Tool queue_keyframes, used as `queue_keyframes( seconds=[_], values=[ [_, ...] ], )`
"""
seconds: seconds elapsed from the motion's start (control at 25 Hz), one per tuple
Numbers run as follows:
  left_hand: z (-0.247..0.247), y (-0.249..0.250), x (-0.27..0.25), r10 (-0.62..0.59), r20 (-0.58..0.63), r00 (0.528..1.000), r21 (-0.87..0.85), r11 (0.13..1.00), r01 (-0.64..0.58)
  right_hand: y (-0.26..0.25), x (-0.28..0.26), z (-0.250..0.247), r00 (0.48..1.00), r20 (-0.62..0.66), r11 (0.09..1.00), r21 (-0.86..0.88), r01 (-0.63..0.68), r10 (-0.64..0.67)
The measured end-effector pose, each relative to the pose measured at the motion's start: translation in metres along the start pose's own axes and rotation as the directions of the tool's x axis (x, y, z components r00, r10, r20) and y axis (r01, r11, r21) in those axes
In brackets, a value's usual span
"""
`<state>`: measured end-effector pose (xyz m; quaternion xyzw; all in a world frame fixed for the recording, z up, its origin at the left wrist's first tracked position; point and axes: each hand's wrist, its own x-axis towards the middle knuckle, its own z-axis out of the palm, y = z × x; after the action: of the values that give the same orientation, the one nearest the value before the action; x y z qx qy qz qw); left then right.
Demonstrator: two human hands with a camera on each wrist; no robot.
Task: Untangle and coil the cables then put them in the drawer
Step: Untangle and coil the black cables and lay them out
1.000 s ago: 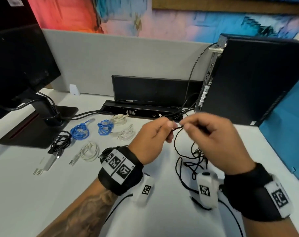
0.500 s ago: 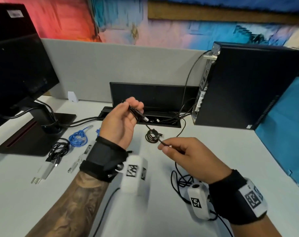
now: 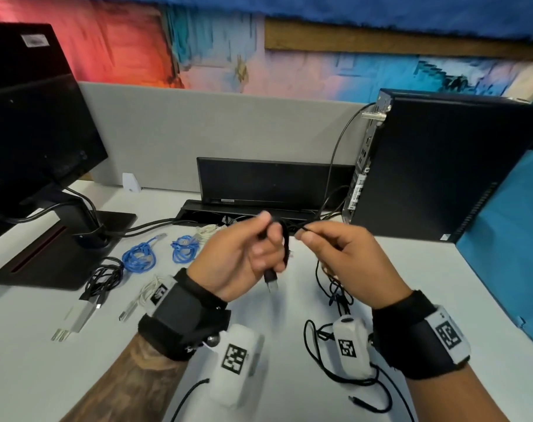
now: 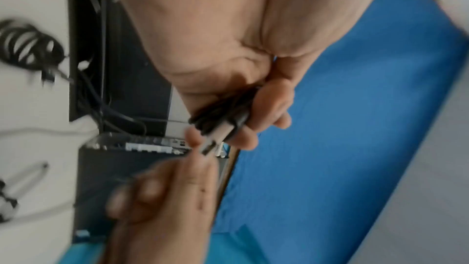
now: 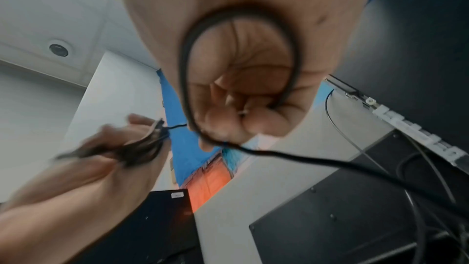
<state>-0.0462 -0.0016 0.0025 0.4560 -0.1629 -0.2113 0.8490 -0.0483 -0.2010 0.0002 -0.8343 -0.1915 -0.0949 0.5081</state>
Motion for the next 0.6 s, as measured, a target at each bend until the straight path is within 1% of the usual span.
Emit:
queue_keyframes(
  seconds=[0.04,0.08,0.12,0.16,0.2,0.28,0.32,0.36,0.4,0.44,0.48,0.52,0.56,0.6],
  values=[
    [-0.001,0.007,0.000,0.031,-0.024,0.999,-0.180,0.983,-0.035,0.002,-0.004,0.004,0.997,0.056,0.998,0.034,-0.054,0.052],
    [-0.005,0.014,0.001,0.093,-0.081,0.992,-0.297,0.948,-0.113,0.004,-0.007,0.009,0.990,0.108,0.995,0.026,-0.093,0.090],
    [-0.011,0.019,0.004,0.161,-0.156,0.975,-0.354,0.912,-0.207,0.005,-0.011,0.013,0.982,0.153,0.994,-0.023,-0.107,0.109],
    [-0.019,0.023,0.008,0.215,-0.234,0.948,-0.363,0.885,-0.291,0.006,-0.015,0.016,0.976,0.184,0.991,-0.077,-0.105,0.118],
    [-0.025,0.025,0.012,0.252,-0.312,0.916,-0.334,0.873,-0.354,0.005,-0.018,0.018,0.972,0.203,0.989,-0.109,-0.099,0.120],
    [-0.035,0.020,0.019,0.314,-0.449,0.837,-0.186,0.883,-0.431,-0.001,-0.024,0.018,0.967,0.238,0.991,-0.117,-0.071,0.097],
    [-0.040,0.013,0.021,0.362,-0.492,0.792,-0.060,0.893,-0.446,-0.006,-0.025,0.016,0.965,0.255,0.993,-0.116,-0.037,0.066],
    [-0.041,0.007,0.022,0.427,-0.501,0.753,0.107,0.894,-0.436,-0.010,-0.027,0.014,0.967,0.252,0.993,-0.121,0.004,0.027],
    [-0.042,0.000,0.023,0.507,-0.466,0.725,0.320,0.861,-0.396,-0.014,-0.026,0.012,0.975,0.221,0.994,-0.106,0.027,-0.003],
    [-0.040,-0.006,0.022,0.576,-0.379,0.724,0.533,0.776,-0.338,-0.017,-0.024,0.011,0.985,0.170,0.999,-0.029,0.014,-0.009],
    [-0.037,-0.013,0.020,0.607,-0.268,0.748,0.701,0.656,-0.281,-0.020,-0.022,0.009,0.993,0.116,0.992,0.120,-0.034,0.020],
    [-0.033,-0.018,0.018,0.588,-0.163,0.792,0.803,0.546,-0.240,-0.023,-0.019,0.006,0.994,0.077,0.952,0.290,-0.092,0.073],
    [-0.028,-0.023,0.016,0.522,-0.073,0.850,0.859,0.466,-0.213,-0.025,-0.015,0.004,0.992,0.039,0.901,0.415,-0.124,0.119],
    [-0.023,-0.026,0.013,0.428,-0.011,0.904,0.886,0.423,-0.189,-0.026,-0.012,0.001,0.990,-0.015,0.883,0.454,-0.115,0.137]
  ],
)
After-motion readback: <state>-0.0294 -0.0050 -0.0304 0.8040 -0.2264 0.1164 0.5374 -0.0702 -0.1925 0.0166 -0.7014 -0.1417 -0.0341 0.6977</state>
